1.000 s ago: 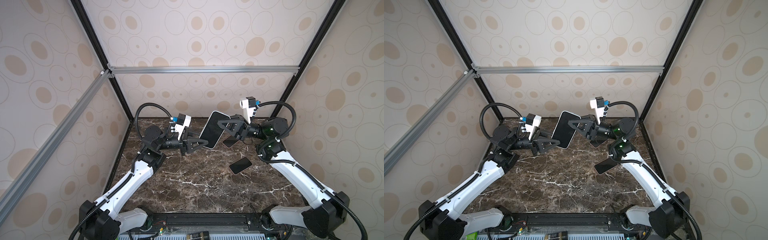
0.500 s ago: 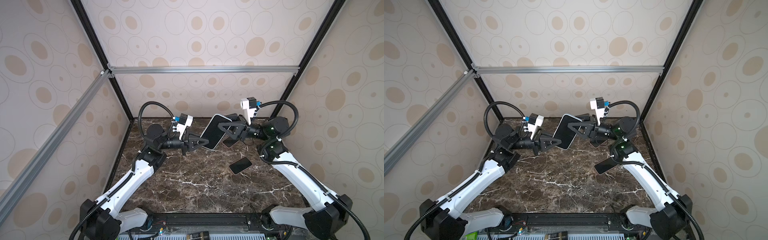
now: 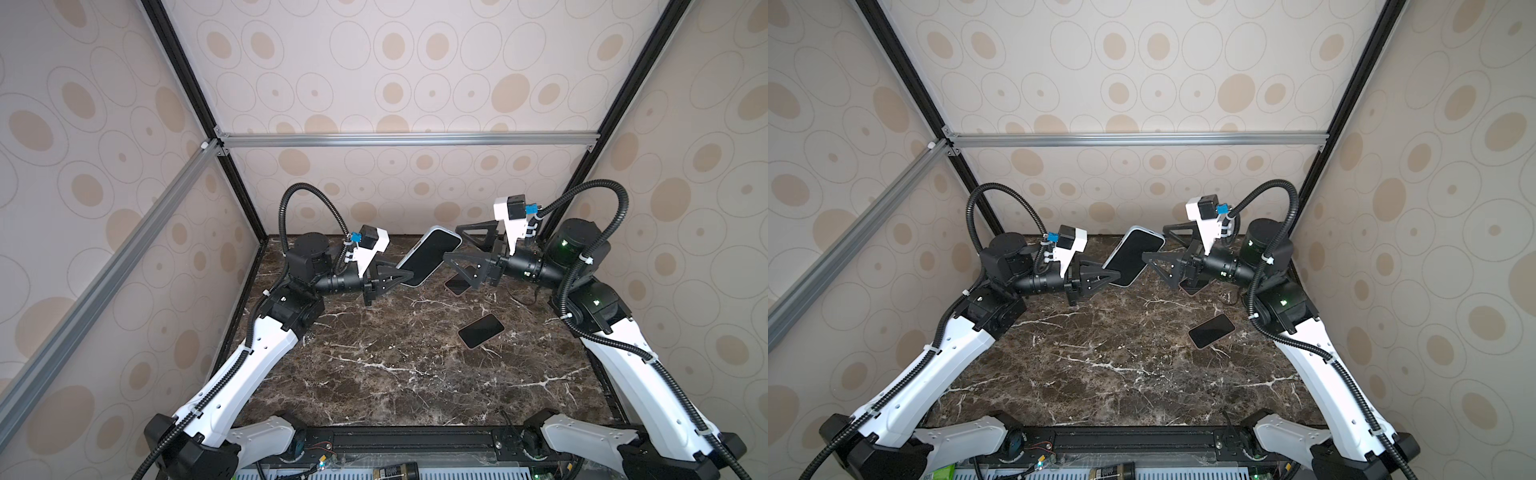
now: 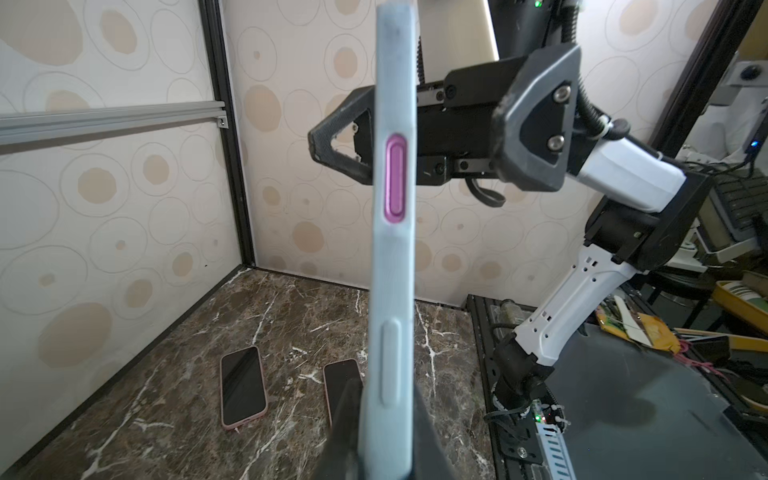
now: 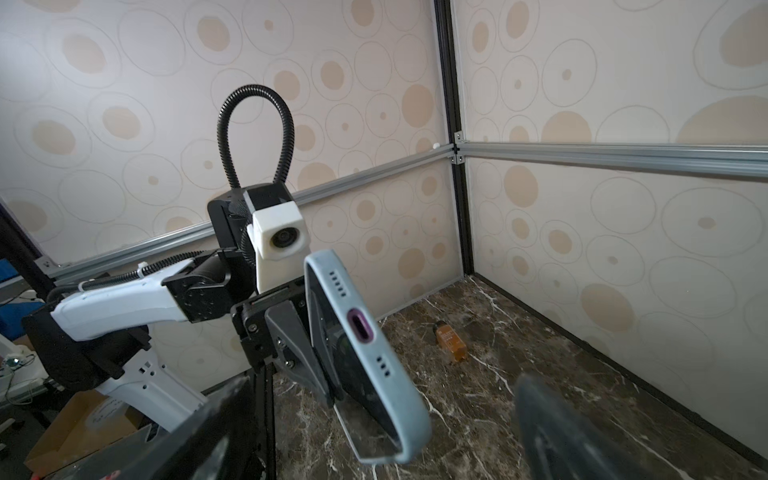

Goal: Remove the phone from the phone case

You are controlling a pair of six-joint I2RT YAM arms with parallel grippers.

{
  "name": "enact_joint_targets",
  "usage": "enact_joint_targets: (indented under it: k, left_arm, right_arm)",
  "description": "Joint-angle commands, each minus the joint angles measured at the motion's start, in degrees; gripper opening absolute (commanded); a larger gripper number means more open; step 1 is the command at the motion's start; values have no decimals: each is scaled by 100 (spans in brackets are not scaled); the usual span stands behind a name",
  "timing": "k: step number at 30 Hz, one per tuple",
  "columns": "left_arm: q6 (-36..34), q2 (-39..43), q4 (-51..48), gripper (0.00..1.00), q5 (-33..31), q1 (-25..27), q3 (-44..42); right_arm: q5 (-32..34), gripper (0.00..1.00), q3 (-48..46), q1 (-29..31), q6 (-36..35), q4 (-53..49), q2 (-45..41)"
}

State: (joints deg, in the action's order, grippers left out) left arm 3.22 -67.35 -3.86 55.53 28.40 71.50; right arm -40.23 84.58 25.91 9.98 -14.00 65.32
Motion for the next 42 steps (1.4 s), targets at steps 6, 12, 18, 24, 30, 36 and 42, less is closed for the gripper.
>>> enact_joint_targets:
  k: [6, 12, 18, 24, 30, 36, 42]
  left_arm:
    - [-946, -77, -955, 0, 29, 16, 420]
    - [-988, 147, -847, 0, -158, 33, 227]
    - [-1090, 611, -179, 0, -49, 59, -260]
    - [-1607, 618, -628, 0, 250, 60, -238]
    - [-2053, 540, -957, 0, 236, 62, -117]
    - [-2282, 373, -1103, 0, 477, 60, 16]
    - [-2177, 397, -795, 0, 425, 59, -64]
  right_arm:
    - [-275, 100, 1302, 6, -1766, -2698, 365]
    - [-864, 99, 1942, 2, -2244, -3555, 824]
    - [-1221, 92, 2089, 3, -2150, -3528, 1026]
    - [-1577, 88, 2032, 13, -1982, -3280, 1069]
    - [-2022, 84, 2162, 33, -1751, -3309, 1200]
    - [-1855, 76, 2085, 163, -1404, -3119, 1286]
    - [-1966, 69, 1884, 284, -1001, -2652, 1264]
